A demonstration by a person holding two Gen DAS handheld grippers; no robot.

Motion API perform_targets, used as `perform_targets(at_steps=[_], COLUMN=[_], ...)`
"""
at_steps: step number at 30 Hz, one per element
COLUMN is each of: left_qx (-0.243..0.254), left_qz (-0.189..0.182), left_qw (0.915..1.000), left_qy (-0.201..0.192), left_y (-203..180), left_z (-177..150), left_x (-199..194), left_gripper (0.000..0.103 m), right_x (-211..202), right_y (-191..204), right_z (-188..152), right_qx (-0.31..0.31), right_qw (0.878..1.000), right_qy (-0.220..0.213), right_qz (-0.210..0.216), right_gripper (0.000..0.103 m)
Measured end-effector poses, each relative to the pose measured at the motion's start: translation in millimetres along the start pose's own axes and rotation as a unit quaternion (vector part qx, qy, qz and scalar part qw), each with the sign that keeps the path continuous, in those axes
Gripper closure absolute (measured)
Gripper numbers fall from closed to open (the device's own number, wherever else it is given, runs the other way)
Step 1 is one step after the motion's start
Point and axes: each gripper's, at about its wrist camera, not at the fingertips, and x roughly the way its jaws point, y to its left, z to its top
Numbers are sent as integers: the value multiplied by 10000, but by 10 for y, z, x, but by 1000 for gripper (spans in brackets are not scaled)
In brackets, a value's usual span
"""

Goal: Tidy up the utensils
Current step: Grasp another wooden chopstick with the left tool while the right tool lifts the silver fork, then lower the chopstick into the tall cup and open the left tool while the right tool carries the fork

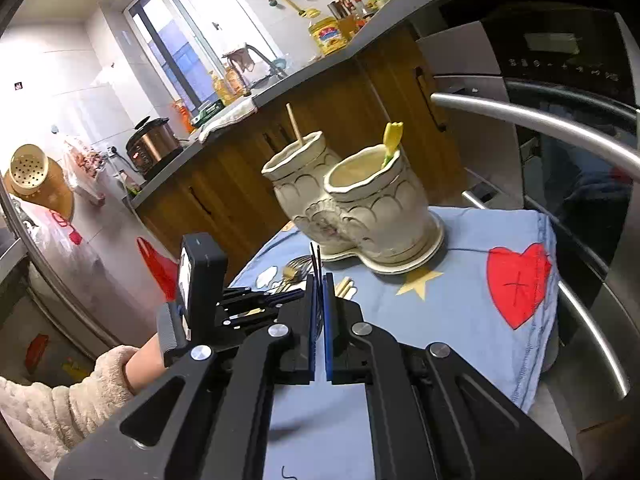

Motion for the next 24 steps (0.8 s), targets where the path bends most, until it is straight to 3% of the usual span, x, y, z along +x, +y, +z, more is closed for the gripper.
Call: perform_targets(at_steps=[3, 9, 17, 24], left_qx=[-84, -299, -522, -549], left_qz=[-103, -411, -891, -932], left_qw=[9998, 9943, 9645, 9439], left_qy=[-112, -937, -2430, -3120], left_y=[32, 177, 395, 578], left_z=[2, 38, 305, 971], left_x=[-41, -444, -1174, -1351], left_gripper=[98, 98, 98, 98], right_x=[-32, -50, -64, -63], right_y=[14, 84, 342, 494], right_z=[12, 89, 464, 967], right_qx=[-44, -192, -581, -740], right_qw=[9997, 9969, 9908, 9788], right_qy=[-112, -340, -740, -1352], right_qz=[-221, -678, -974, -1350], right_gripper=[100, 100, 100, 100])
